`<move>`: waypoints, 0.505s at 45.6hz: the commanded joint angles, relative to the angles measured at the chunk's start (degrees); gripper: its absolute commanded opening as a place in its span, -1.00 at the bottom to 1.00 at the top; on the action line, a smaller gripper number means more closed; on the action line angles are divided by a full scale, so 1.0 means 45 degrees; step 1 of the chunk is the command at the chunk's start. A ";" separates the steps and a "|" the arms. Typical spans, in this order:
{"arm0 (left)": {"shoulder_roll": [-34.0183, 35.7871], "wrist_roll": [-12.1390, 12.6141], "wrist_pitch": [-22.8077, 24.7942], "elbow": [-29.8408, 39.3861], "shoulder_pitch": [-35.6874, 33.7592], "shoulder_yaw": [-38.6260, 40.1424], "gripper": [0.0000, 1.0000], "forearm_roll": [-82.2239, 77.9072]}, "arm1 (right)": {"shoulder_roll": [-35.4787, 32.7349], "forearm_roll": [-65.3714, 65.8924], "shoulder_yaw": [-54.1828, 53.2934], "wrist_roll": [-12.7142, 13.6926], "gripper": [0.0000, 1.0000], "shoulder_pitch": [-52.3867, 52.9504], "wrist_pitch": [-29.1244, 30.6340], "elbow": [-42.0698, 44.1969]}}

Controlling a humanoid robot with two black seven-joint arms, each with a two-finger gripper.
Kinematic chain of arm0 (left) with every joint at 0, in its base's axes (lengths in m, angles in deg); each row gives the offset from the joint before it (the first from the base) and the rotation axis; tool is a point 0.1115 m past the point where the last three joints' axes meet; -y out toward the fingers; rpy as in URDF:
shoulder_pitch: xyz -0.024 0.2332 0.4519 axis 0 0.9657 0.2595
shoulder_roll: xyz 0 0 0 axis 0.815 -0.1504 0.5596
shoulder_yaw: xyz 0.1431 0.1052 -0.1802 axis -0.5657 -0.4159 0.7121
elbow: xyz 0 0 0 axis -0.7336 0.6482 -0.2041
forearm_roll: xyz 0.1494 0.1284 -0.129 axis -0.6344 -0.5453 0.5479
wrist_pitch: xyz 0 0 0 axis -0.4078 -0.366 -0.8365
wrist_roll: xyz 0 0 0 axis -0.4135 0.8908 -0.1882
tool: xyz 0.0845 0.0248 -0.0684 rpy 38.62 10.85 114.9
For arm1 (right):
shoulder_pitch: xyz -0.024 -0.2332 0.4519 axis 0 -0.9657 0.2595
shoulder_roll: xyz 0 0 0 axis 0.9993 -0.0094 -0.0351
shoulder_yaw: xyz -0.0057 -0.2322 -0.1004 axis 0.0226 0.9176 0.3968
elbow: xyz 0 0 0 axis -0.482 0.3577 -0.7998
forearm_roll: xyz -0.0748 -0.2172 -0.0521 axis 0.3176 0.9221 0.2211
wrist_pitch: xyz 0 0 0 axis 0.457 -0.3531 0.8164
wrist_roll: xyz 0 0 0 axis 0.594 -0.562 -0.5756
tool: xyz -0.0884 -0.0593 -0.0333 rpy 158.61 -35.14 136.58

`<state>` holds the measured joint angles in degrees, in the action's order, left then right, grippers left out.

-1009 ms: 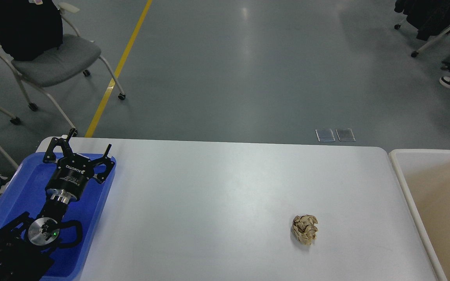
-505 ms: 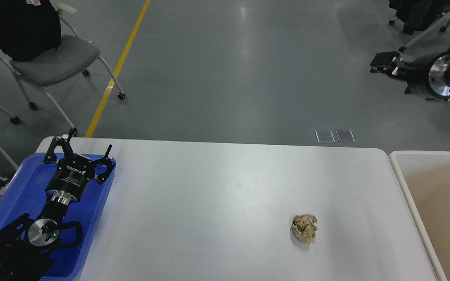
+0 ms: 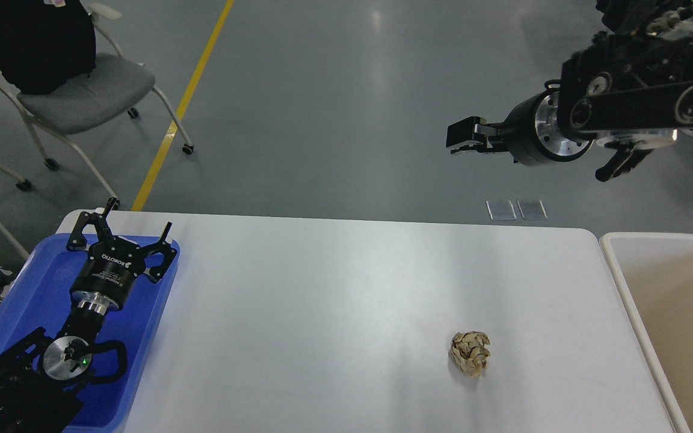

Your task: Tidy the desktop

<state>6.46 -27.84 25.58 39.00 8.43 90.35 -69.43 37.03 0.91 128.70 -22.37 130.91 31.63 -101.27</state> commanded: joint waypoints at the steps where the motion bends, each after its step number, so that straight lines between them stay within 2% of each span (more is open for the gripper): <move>1: 0.0000 0.0017 0.0000 0.0000 0.0000 0.0000 0.98 0.0001 | 0.1509 -0.0032 -0.0306 -0.0009 1.00 0.0297 0.1236 -0.0210; 9: 0.0000 0.0017 0.0000 0.0000 0.0000 0.0000 0.98 0.0001 | 0.1842 0.0085 -0.0150 0.0030 1.00 0.0161 0.1842 -0.0210; 23: 0.0019 0.0017 0.0000 0.0000 0.0020 0.0059 0.98 0.0001 | 0.1998 0.0164 0.0104 0.0069 1.00 0.0043 0.3736 -0.0230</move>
<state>6.47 -27.76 25.58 39.00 8.47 90.47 -69.43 44.78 1.41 128.56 -22.18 131.50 42.67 -102.16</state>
